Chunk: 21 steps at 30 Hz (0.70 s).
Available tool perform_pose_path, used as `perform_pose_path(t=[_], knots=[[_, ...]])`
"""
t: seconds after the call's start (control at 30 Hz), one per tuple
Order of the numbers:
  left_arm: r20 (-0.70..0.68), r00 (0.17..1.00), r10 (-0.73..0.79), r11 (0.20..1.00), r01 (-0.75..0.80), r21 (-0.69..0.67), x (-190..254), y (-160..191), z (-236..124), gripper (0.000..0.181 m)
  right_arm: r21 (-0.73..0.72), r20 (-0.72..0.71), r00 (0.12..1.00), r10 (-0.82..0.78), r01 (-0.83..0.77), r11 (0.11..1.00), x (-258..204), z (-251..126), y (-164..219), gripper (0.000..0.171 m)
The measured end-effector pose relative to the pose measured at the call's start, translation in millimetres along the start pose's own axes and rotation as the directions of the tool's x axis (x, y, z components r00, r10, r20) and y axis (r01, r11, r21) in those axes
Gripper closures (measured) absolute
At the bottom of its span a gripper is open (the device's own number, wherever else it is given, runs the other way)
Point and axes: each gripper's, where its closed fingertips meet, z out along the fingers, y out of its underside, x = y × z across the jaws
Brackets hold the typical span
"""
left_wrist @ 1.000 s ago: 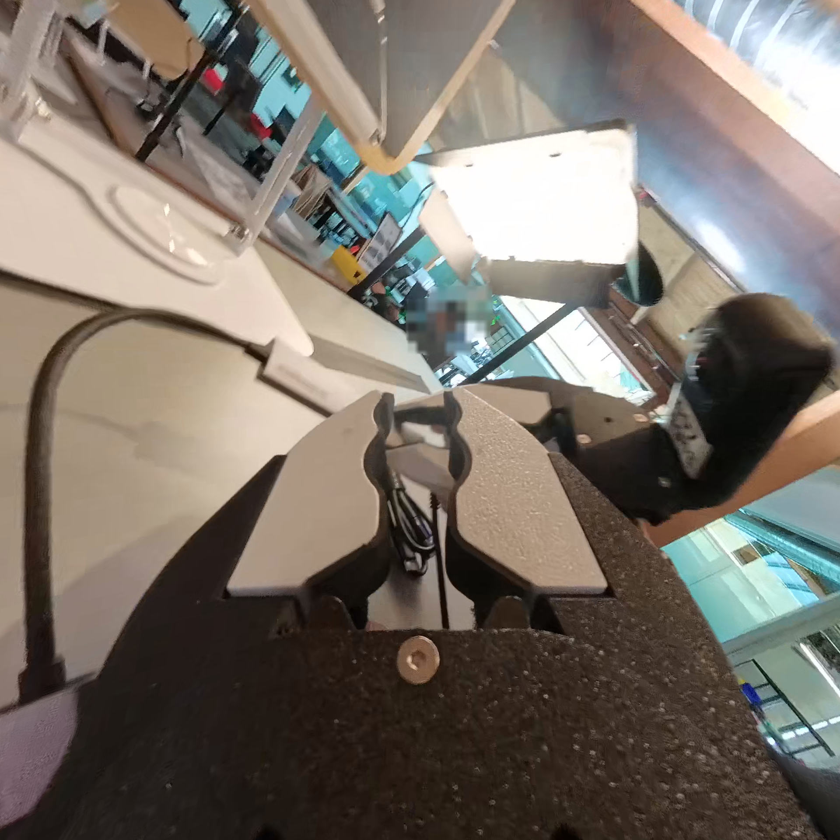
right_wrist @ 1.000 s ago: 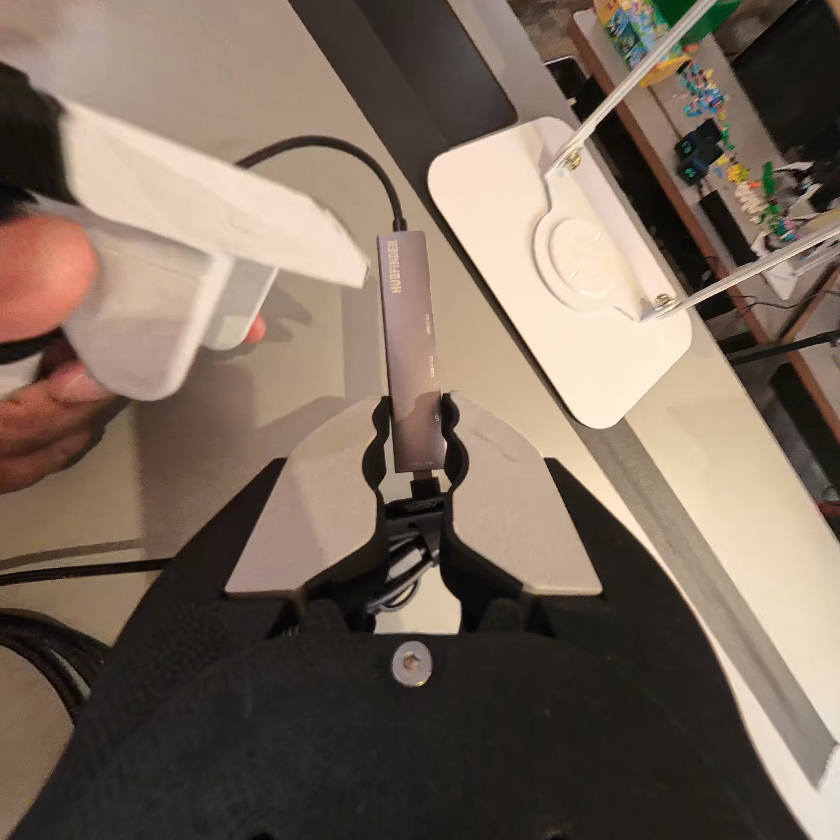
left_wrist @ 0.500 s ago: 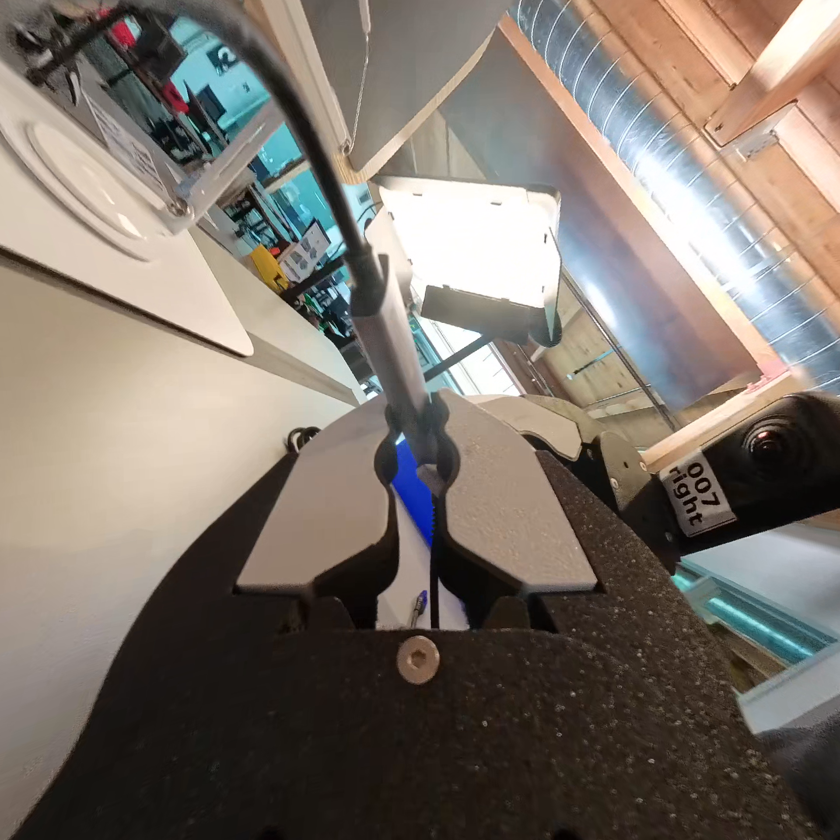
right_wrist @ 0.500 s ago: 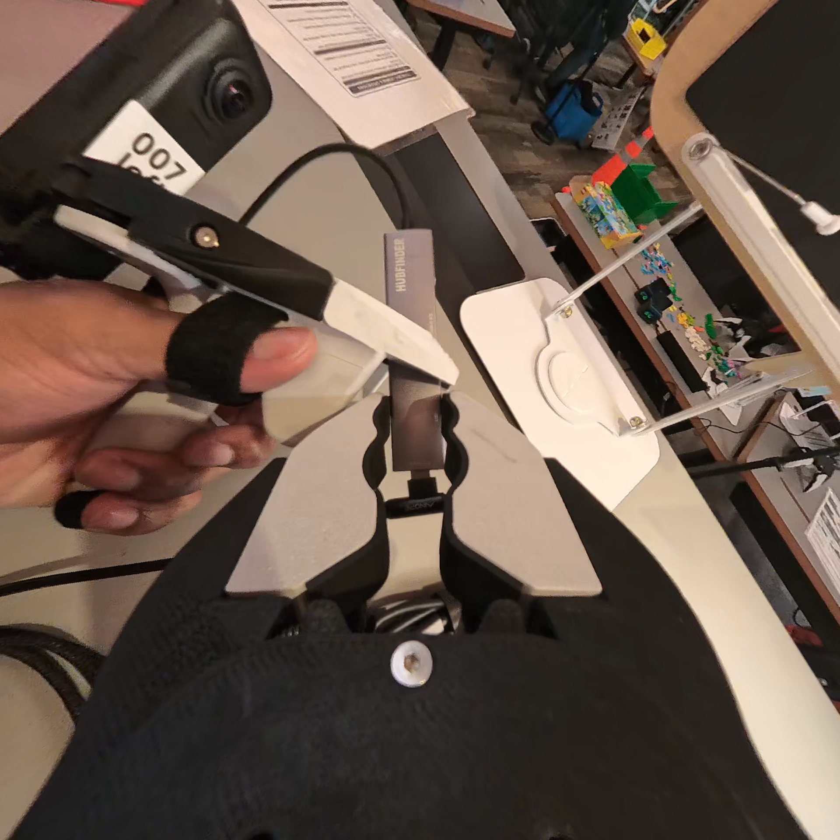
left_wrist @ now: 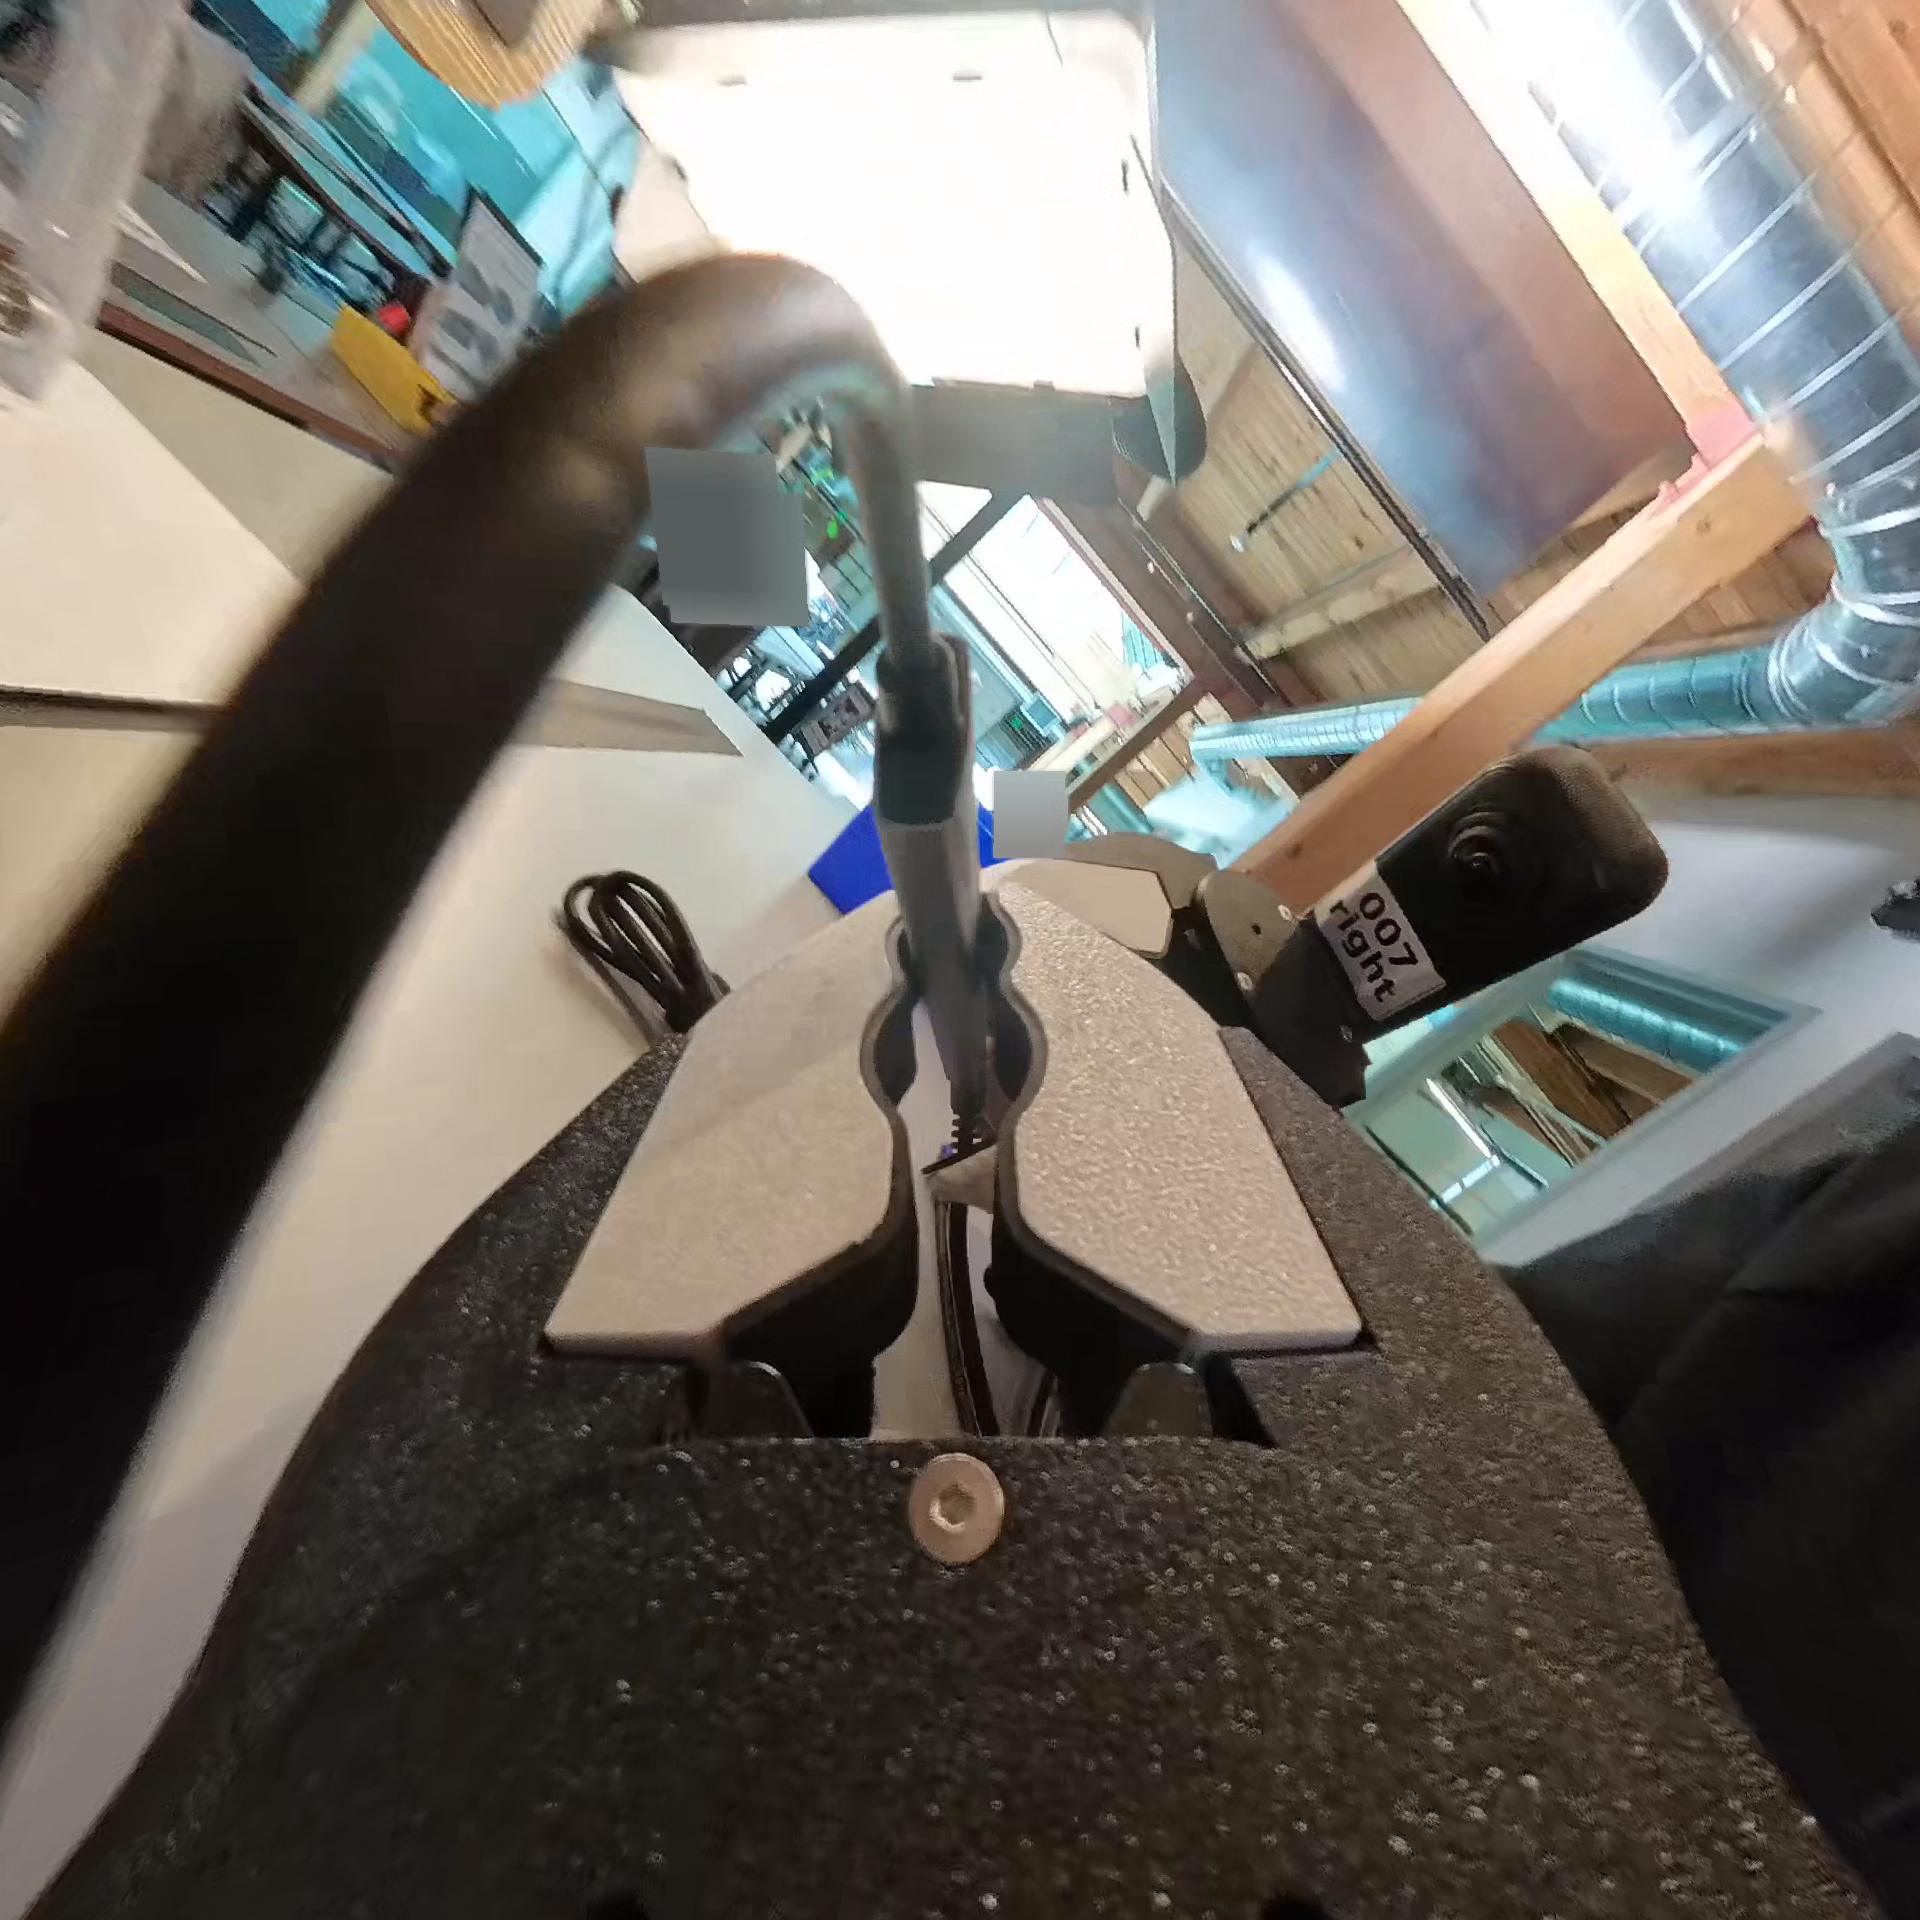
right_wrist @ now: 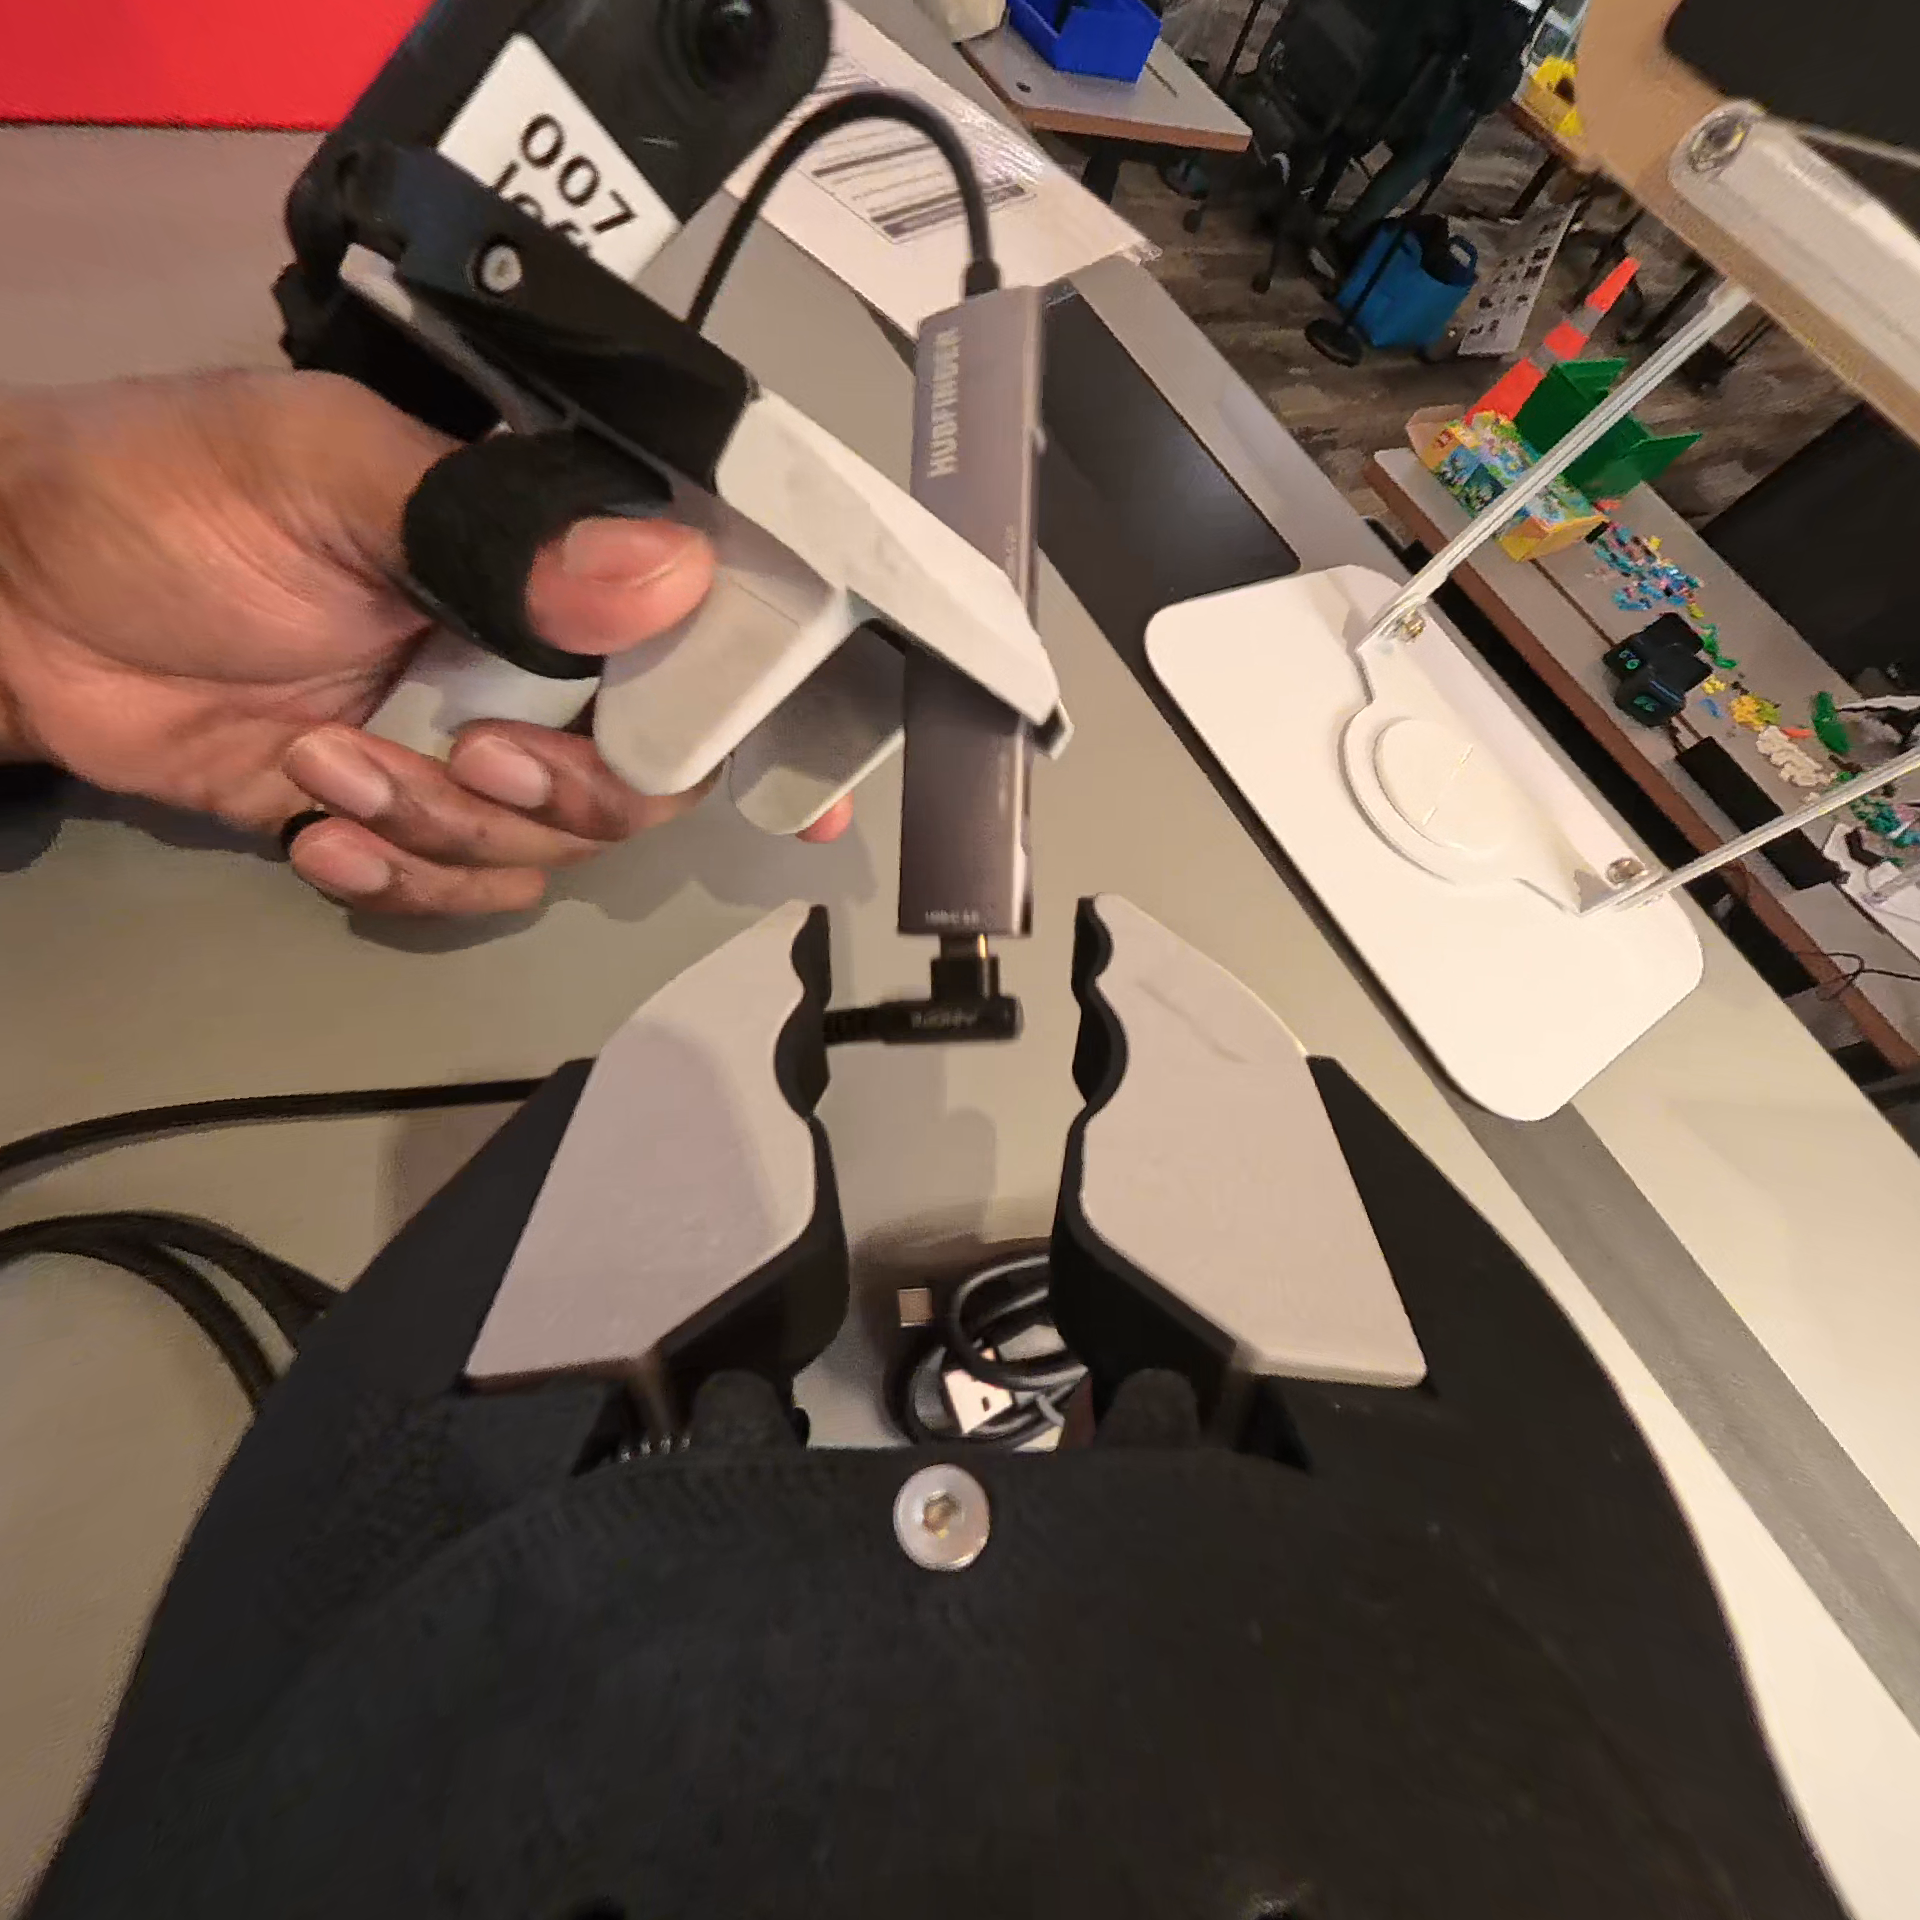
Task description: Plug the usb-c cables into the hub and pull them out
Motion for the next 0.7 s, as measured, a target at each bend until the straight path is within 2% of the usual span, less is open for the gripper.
perform_pose_path(t=[0.07, 0.17, 0.4, 0.6, 0.7], knots=[[-0.026, 1.000, 0.008, 0.997, -0.010, -0.072, 5.2, 12.9, 7.1, 0.171, 0.016, -0.038, 0.999, -0.019, 0.020, 1.000, -2.6, 1.1, 2.5, 0.129], [-0.019, 0.998, 0.052, 0.990, -0.054, -0.131, 7.4, 25.2, 13.8, 0.170, 0.040, -0.145, 0.989, -0.020, 0.026, 0.999, 1.2, -1.2, 6.1, 0.148], [0.037, 0.985, 0.170, 0.977, -0.164, -0.133, 6.2, 29.9, 21.5, 0.157, 0.107, -0.209, 0.963, 0.173, -0.154, 0.982, 4.4, -6.3, 8.5, 0.148], [0.023, 0.978, 0.206, 0.977, -0.205, -0.053, 12.3, 20.6, 19.2, 0.157, 0.191, -0.158, 0.937, 0.313, -0.282, 0.940, 2.7, -11.4, 1.9, 0.148], [0.021, 0.976, 0.216, 0.975, -0.215, -0.056, 13.5, 21.6, 19.8, 0.167, 0.205, -0.128, 0.929, 0.348, -0.319, 0.925, -1.1, -10.9, -0.3, 0.148]])
